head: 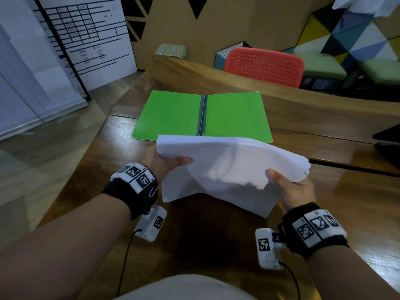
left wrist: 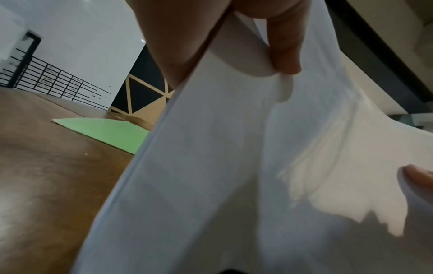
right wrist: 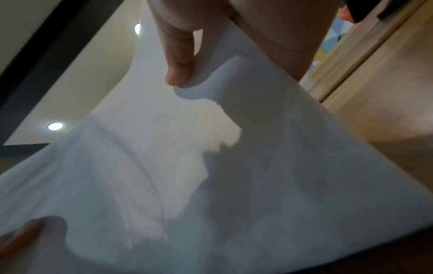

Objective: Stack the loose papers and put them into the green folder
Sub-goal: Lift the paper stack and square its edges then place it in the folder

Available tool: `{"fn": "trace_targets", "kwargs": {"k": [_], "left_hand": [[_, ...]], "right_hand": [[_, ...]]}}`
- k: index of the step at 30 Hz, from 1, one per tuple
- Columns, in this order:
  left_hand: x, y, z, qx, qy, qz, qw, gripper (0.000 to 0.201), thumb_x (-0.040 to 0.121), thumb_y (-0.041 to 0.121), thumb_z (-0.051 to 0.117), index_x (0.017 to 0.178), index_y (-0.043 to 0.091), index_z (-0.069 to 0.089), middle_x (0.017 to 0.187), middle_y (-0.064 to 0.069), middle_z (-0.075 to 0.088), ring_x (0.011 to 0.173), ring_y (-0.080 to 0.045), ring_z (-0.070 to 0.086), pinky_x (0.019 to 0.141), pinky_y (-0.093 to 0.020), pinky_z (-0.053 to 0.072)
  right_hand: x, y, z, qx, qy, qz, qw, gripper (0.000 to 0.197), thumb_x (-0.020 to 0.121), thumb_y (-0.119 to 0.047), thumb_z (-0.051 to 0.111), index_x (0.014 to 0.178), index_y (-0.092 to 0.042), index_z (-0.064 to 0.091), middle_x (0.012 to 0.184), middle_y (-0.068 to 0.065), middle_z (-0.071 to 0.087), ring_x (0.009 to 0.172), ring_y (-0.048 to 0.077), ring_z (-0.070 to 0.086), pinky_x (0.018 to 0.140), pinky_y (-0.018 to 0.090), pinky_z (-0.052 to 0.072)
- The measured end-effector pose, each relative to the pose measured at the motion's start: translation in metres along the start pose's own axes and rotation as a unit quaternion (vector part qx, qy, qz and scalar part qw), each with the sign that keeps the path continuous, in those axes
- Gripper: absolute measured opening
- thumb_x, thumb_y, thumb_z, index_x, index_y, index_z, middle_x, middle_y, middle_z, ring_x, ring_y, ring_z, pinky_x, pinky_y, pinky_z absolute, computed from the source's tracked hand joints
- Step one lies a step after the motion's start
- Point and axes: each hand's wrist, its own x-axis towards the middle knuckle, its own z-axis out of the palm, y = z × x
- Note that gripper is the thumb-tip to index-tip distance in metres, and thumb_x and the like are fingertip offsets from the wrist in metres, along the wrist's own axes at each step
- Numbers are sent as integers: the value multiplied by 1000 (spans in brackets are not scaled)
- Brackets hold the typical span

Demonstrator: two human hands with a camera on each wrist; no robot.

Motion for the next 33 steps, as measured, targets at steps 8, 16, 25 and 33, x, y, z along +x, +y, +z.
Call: {"fn": "trace_targets", "kwargs": {"k": [8,16,25,33], "left_hand": [[-6,18,7,30,32,20,999,28,77,0,69,103,0,61,70,5,65,43,11,57,42,-2,41],[-20,63,9,333,187,188,905,140,37,78,66,146,25,-5,157,-2,-2,145,-19,-1,118,-40,1],[-35,121,33,351,-93,399,842,15,75,34,67,80,20,68,55,13,50,57,-4,46,57,-24,40],[-34,101,9,91,-2,290,953,21,70,15,76,83,0,68,76,-8,62,61,-5,50,56,-19,45]], "right_hand": [[0,-16,5,-27,21,8,999,27,76,0,69,87,-23,63,90,-3,66,88,20,63,87,38,49],[-18,-65,25,-218,-29,-203,954,23,76,-10,72,85,-29,62,77,-13,63,66,-9,61,65,9,49],[-35,-100,48,-279,-116,-315,900,16,69,-21,77,71,-13,63,66,11,62,60,16,53,59,31,44],[7,-100,15,-180,-131,-138,965,34,44,-21,89,56,-20,57,44,-10,58,46,8,51,46,21,42]]}}
